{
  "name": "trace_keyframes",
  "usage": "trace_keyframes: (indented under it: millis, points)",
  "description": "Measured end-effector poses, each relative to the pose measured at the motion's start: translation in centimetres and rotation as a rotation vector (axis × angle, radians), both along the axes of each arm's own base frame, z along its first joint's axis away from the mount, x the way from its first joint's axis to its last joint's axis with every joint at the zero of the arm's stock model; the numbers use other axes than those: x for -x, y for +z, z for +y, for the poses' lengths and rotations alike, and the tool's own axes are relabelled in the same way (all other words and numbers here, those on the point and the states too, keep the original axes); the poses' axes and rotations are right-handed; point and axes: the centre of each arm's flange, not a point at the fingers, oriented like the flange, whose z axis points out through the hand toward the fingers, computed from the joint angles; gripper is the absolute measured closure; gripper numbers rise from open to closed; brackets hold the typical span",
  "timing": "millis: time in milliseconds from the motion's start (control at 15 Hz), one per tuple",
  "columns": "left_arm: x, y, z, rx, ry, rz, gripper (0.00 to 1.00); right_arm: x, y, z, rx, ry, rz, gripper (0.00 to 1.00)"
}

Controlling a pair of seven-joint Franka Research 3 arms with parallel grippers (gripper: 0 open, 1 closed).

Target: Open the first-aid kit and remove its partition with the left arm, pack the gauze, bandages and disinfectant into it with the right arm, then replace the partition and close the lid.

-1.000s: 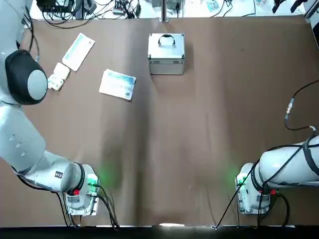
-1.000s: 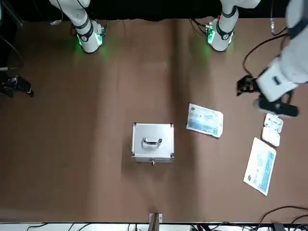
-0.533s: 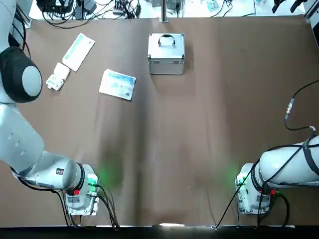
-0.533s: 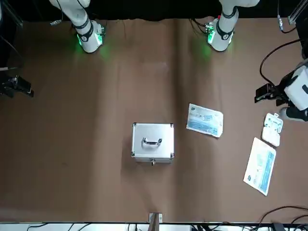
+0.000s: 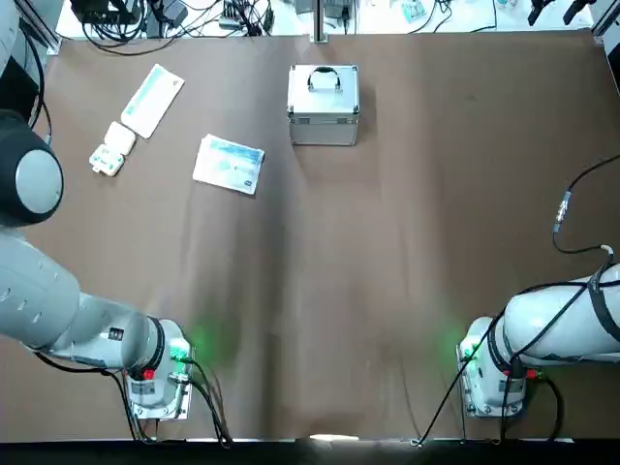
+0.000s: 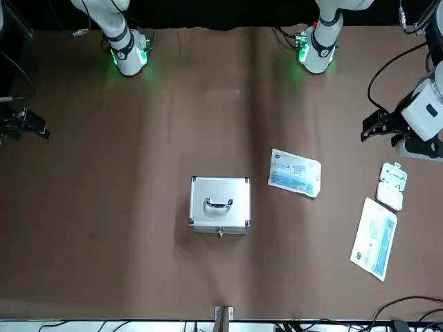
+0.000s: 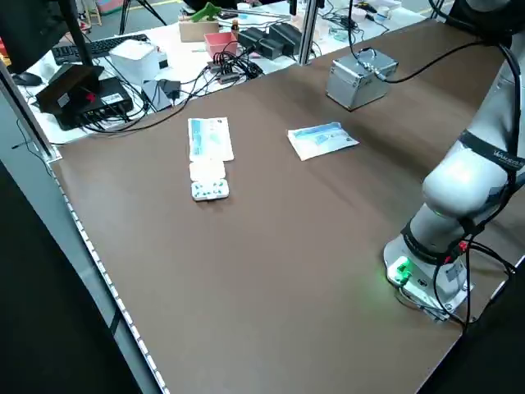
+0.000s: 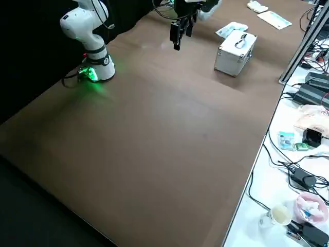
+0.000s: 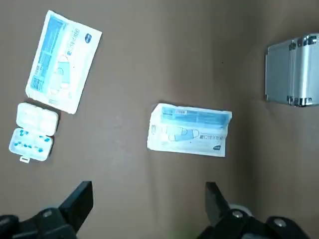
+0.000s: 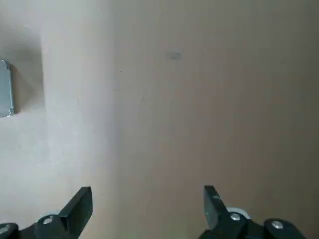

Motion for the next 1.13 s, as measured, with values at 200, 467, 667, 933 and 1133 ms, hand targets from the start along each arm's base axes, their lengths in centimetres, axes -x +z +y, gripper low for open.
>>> trace_keyframes:
  millis: [200,467,667,933,1133]
  points:
    - [-0.33,-0.01,0.75,0.008,0.011,-0.018,0.01,-0.03,-0.04,0.39,-0.001,0.007,0.001,0.01]
    - [-0.33,0.01,0.58,0.019,0.001,-0.021,0.01,-0.01,-0.10,0.44,-0.001,0.008,0.003,0.01]
    - [-0.45,0.06,0.73,-0.004,-0.001,-0.033,0.01,-0.01,-0.12,0.52,-0.001,0.009,0.004,0.01]
    - [-0.51,-0.03,0.98,-0.084,-0.010,-0.042,0.01,-0.02,-0.13,0.53,-0.001,0.009,0.004,0.01]
    - [-0.51,-0.06,0.81,-0.096,-0.003,-0.043,0.01,-0.02,-0.13,0.51,-0.001,0.009,0.004,0.01]
